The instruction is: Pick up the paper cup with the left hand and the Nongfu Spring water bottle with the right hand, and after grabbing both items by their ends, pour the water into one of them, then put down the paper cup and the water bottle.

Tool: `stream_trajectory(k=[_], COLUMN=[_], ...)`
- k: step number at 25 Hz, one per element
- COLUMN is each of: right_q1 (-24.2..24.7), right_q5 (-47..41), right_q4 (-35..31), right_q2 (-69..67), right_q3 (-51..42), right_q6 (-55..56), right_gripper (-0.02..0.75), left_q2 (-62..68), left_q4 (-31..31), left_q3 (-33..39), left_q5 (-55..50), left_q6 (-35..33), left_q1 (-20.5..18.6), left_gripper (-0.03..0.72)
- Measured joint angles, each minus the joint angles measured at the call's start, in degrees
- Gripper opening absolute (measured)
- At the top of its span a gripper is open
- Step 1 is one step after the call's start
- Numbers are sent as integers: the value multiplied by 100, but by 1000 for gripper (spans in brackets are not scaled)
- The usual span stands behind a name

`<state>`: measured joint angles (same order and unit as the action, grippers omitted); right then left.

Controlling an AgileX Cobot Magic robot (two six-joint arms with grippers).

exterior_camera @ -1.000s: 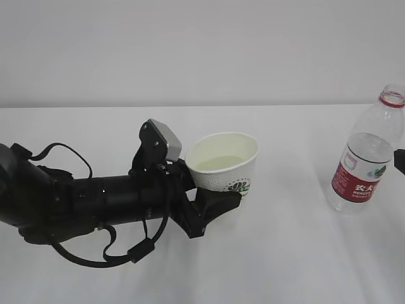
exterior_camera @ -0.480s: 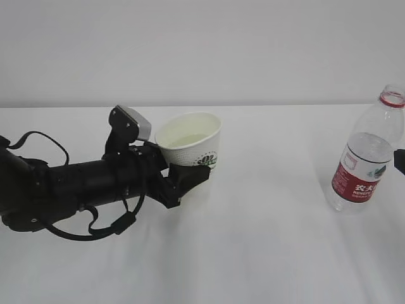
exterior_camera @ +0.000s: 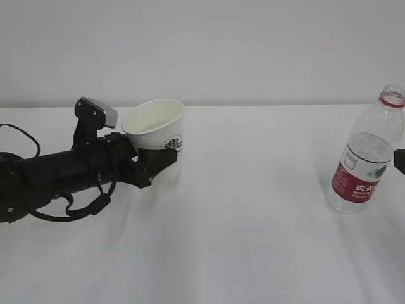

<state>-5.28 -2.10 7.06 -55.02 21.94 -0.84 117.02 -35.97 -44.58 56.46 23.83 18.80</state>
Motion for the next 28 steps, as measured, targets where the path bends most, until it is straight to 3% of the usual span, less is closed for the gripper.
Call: stream_trajectory(k=[11,19,28], right_q1=[0,0,0], right_q5=[0,0,8], right_q4=[217,237,239], right_q2=[0,0,0], right_q3=[0,0,0], right_q6=[0,0,0], right_gripper=[593,593,593], left_q2=[0,0,0], left_q4=[172,905,2158], left_q3=[171,556,872], left_q5=[193,649,696], left_q6=[-12,-605,-900], left_q1=[-365,-386,-386], left_gripper=[483,478,475])
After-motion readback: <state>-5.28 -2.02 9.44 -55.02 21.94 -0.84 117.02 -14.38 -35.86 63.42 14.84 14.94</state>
